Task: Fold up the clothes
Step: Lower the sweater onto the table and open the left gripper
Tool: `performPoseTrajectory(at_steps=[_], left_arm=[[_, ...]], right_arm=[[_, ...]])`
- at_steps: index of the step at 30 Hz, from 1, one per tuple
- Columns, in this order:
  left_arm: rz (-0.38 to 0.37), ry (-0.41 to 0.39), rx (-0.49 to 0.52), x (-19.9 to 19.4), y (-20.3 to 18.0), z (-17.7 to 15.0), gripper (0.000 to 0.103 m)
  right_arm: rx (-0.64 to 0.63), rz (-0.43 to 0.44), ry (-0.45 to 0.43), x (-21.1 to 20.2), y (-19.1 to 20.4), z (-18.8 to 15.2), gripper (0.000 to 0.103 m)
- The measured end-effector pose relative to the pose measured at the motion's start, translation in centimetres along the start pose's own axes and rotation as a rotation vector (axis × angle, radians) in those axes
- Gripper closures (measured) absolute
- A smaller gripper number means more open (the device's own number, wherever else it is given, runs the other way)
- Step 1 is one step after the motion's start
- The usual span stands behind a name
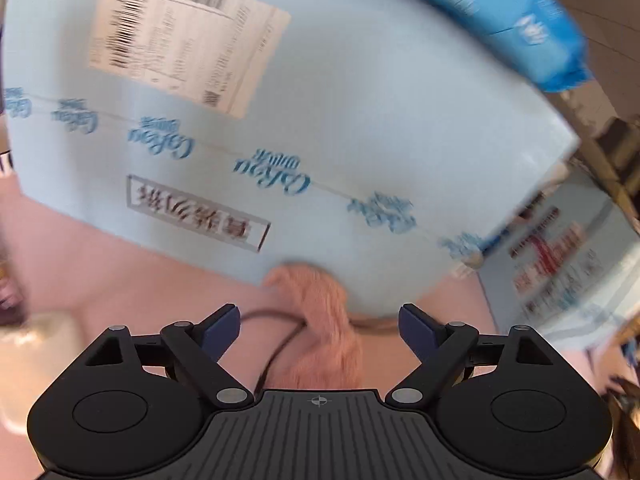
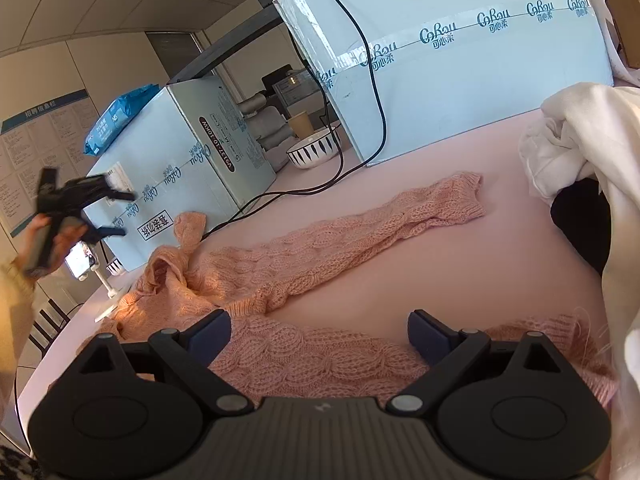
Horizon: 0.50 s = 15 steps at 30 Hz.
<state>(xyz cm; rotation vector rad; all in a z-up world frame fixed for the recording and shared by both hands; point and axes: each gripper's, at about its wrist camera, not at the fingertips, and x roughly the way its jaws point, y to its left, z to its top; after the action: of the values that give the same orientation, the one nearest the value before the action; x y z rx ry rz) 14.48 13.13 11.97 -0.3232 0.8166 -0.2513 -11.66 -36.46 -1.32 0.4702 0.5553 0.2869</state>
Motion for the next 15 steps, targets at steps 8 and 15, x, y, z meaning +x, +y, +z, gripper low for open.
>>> performPoseTrajectory(at_steps=[8,15], left_arm=[[0.006,0.184,-0.011,-7.6,5.9,-13.4,0.013],[-0.128,0.191,-0.147,-9.4,8.3,-18.2,0.013]], right_arm=[[0.056,-0.014,-0.046,-1.0,0.2,0.1,0.008],[0.163,-0.141,-0.051,-5.0,1.7,0.8,0.009]])
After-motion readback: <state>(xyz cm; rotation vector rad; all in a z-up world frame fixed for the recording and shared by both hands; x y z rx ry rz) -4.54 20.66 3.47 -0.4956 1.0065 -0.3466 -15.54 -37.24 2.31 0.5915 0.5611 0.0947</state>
